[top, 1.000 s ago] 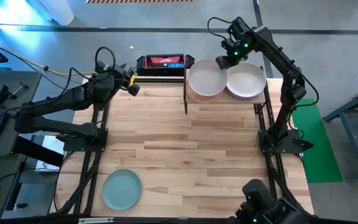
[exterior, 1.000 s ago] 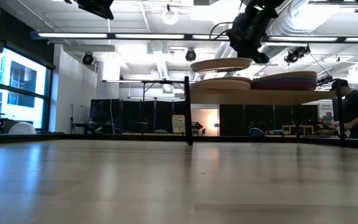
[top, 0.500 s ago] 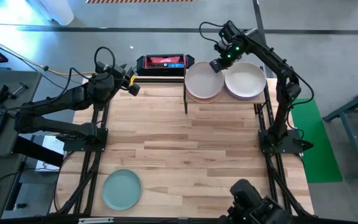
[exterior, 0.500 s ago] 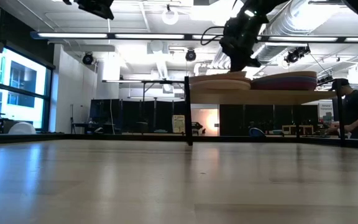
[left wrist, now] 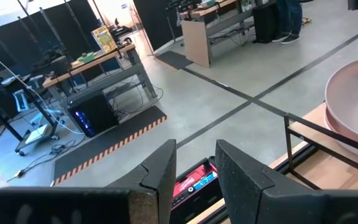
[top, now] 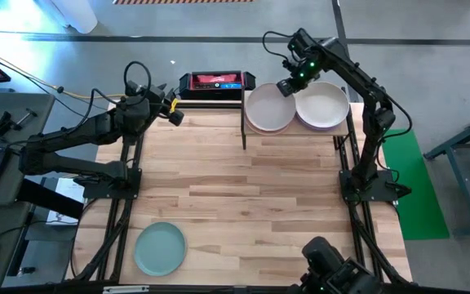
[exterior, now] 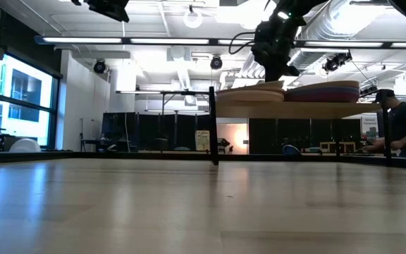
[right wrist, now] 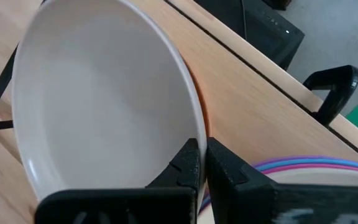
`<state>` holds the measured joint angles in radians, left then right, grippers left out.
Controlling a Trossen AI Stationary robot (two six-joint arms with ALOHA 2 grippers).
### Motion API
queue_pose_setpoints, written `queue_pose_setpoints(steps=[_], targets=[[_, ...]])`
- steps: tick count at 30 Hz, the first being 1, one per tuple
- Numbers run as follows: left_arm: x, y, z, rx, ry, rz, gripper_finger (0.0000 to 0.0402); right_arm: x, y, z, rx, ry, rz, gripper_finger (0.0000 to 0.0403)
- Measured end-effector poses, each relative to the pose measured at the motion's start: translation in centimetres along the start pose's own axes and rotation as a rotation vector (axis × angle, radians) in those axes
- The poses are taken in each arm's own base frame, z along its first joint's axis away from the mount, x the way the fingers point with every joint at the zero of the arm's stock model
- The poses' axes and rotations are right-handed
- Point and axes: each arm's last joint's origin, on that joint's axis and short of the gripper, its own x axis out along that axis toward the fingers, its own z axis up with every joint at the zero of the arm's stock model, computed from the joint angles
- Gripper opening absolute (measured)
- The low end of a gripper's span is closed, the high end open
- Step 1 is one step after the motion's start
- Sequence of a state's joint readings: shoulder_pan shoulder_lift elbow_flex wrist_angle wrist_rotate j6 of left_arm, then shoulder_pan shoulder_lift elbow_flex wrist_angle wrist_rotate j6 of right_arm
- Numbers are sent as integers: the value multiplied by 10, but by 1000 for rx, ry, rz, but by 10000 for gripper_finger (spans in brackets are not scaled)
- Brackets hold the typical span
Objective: Place and stack plates onto a shelf
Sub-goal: Stack the gray white plate on top of the orange plate on the shelf
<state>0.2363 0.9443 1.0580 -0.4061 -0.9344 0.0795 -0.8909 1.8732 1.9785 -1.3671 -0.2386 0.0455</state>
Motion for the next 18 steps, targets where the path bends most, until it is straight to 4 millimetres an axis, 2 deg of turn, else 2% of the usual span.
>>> queue_pose_setpoints(steps=[18], targets=[[0, 0, 1, -6, -7, -9, 104, 0, 1, -1, 27, 13, 1, 0]])
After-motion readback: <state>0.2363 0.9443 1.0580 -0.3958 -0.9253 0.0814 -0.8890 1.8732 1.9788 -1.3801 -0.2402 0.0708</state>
